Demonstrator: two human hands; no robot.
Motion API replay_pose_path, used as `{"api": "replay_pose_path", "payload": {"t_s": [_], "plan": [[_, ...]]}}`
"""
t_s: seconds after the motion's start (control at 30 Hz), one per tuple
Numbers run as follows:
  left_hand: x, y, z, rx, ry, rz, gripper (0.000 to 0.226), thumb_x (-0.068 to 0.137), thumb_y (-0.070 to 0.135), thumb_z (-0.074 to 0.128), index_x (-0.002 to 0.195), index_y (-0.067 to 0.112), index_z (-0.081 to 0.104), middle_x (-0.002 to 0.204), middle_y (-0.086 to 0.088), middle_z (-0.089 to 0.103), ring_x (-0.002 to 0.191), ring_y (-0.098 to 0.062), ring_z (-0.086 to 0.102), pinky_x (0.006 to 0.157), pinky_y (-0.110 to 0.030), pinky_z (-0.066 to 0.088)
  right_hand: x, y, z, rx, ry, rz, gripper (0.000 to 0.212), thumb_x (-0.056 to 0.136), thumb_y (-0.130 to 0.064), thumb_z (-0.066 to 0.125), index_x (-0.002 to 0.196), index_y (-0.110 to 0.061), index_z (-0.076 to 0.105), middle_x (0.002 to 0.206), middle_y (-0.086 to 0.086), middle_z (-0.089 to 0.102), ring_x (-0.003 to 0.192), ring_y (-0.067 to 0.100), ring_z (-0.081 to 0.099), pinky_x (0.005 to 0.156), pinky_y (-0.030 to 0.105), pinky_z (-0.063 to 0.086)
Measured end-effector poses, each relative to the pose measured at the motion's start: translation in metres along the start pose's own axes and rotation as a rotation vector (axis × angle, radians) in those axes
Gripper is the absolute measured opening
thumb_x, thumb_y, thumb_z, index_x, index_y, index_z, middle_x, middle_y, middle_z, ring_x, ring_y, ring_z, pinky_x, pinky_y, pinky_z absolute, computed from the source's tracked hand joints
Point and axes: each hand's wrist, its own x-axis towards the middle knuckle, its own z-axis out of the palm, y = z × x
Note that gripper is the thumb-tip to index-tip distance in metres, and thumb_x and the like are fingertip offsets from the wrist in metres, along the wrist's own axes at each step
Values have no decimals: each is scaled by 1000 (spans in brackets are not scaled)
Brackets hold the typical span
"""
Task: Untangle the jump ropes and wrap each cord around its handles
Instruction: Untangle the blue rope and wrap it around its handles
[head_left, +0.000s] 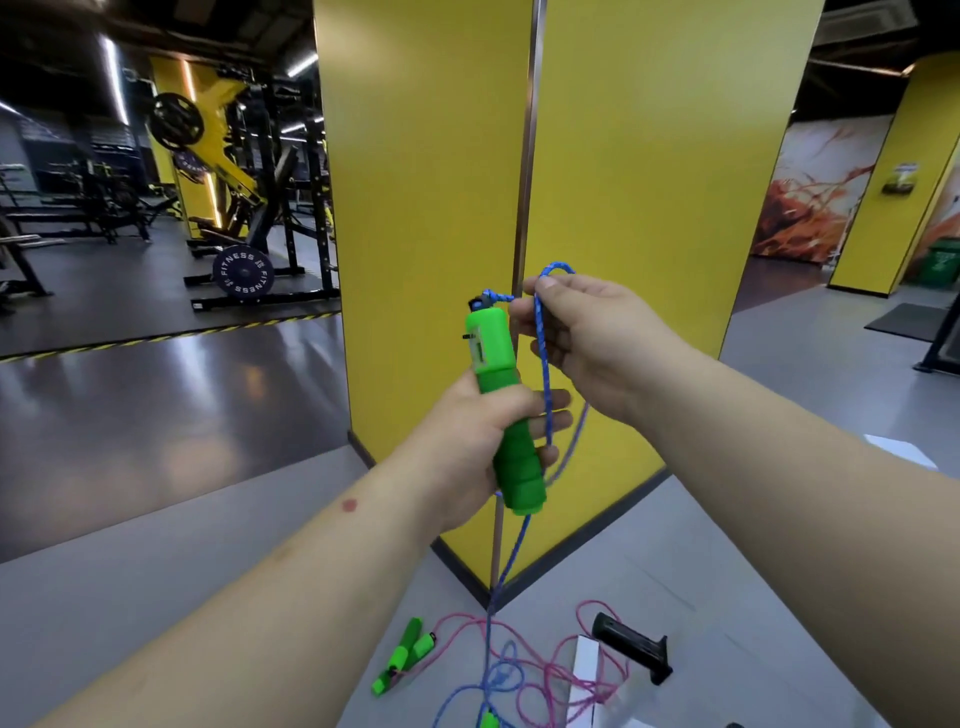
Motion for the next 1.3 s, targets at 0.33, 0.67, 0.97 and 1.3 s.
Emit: {"api": "replay_pose_path", "payload": {"t_s": [0.33,0.67,0.97,1.3], "plan": [[33,75,-16,-68,235,240,24,97,-1,56,120,-1,51,89,-13,73,76,-24,78,50,-25,53,-35,24,-16,-207,-415,323,25,105,-21,49,112,-6,67,88,10,74,83,26,71,89,42,56],[-12,12,8,-133,-33,65,13,98,2,55,107,8,47,77,-10,70,65,-21,66,51,-24,49,2,-13,10,2,-70,-9,16,105,-25,51,103,-15,63,90,1,75,79,19,67,85,38,54],[31,72,-21,-97,248,122,28,99,6,54,126,0,50,82,-13,76,64,-22,74,46,-22,51,-42,16,-5,-165,-346,292,25,106,-21,47,110,-6,66,80,8,70,66,19,66,72,36,58],[-20,16,10,-99,27,96,10,99,1,55,107,5,52,75,-9,71,63,-19,67,49,-23,50,-2,-9,11,86,-78,57,20,105,-24,50,107,-8,61,81,5,70,59,12,63,57,26,54]]}}
